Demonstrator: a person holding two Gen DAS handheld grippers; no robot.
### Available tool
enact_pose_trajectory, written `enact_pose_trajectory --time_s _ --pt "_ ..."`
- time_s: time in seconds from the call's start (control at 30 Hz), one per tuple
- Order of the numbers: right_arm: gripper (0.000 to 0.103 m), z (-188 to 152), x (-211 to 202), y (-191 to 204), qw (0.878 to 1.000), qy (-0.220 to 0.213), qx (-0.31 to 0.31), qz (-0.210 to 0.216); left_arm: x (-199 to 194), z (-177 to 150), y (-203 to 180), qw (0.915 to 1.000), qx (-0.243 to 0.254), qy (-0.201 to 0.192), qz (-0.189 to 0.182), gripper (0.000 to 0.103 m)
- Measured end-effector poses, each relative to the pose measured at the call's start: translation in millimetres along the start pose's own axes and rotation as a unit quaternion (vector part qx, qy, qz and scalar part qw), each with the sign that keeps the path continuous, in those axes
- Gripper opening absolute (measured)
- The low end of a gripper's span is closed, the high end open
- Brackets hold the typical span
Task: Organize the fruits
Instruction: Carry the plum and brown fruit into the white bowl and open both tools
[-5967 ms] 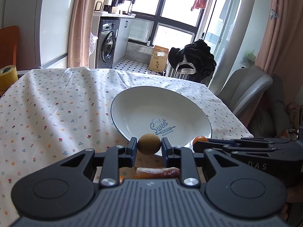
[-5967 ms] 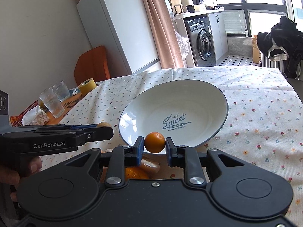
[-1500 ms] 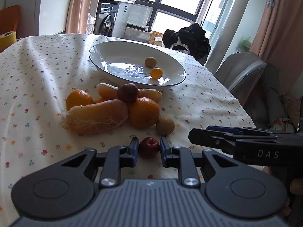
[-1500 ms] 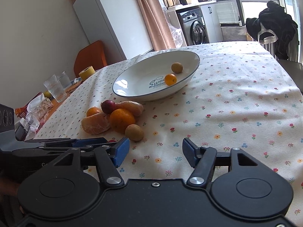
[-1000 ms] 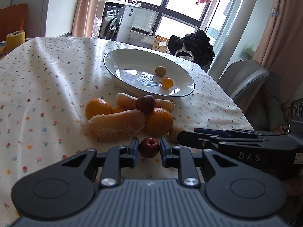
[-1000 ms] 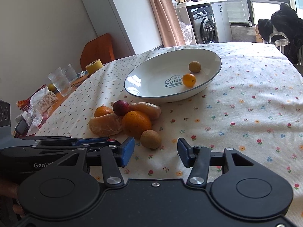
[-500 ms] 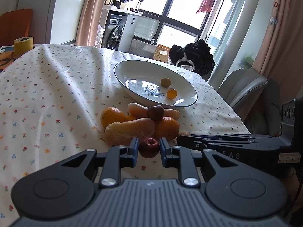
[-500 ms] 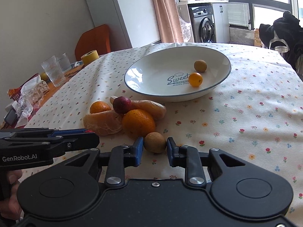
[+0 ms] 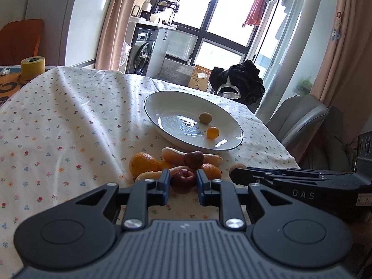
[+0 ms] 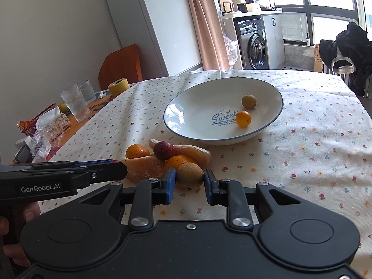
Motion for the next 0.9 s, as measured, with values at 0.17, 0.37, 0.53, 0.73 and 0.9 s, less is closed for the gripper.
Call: enact_pose_trajectory --time_s 0.17,0.37,0.53,0.73,0.9 --pt "0.025 6 -2 -2 1.000 -0.010 0.001 0.001 3 8 0 1.0000 0.005 -0.006 0.004 0.022" --pt "0.025 12 -2 -8 1.000 -0.020 0.007 0.001 10 18 -4 0.9999 0.011 -0.011 0.006 0.022" --pt "0.025 16 -1 -13 1.000 -0.026 0.011 0.001 17 24 -7 0.9998 0.017 -0.012 0.008 0.022" --pt "0.025 21 2 -20 0.999 -0.033 0.016 0.003 26 30 -11 0.9996 0.023 -0.011 0.010 0.022" --pt "0.025 23 6 -25 0.999 -0.035 0.020 0.005 37 33 -11 0.9997 0.023 -0.006 0.010 0.022"
Point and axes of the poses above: each gripper's, at about its wrist camera, not at the fingertips, and x roughly the way its jaws point, y to its left, z to its top, the point moved 1 cm from there along x, roughly the way its jaws point, and after that the axes turned 2 degrees about z, right-handed, at the moved point
